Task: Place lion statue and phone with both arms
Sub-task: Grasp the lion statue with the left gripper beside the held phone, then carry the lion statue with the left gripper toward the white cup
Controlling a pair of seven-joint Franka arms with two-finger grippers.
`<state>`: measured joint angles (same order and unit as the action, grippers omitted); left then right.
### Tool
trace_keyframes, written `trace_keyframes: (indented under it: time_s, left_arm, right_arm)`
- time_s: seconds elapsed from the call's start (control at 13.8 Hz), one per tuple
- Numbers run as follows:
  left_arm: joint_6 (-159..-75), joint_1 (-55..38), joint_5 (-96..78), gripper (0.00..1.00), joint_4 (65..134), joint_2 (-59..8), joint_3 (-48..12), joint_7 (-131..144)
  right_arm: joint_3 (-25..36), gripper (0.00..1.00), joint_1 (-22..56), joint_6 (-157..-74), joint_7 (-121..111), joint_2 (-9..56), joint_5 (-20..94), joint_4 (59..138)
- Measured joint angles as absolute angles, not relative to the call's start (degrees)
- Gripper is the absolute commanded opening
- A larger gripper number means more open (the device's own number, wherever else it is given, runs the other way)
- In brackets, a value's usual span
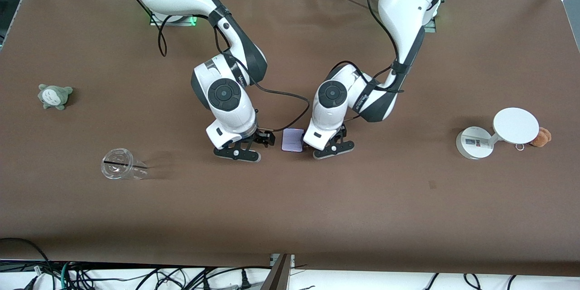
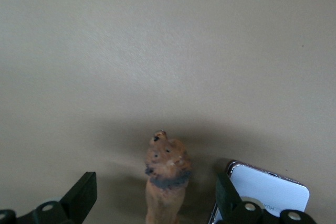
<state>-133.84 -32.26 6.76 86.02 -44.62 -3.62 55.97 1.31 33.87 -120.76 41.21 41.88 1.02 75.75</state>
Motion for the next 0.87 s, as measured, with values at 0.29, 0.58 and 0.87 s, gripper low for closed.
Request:
trace_keyframes:
  time_s: [0.29,0.58,0.87]
  left_arm:
    - [-134.9,-32.6,6.9,0.33,86.0,-45.5,-3.6,56.5]
    - [-134.9,-32.9,6.9,0.00,86.0,-45.4,-3.6,57.1]
    - [-132.9,-32.1,7.0,0.00,85.9,-44.2,-2.6,56.0]
  right_arm:
    - [1.3,1.00,33.9,-120.8,41.2,41.9,1.0,75.7]
    - [1.3,1.00,33.9,-120.8,41.2,41.9,1.0,75.7]
    - [1.2,1.00,33.9,-120.8,41.2,42.0,1.0,75.8]
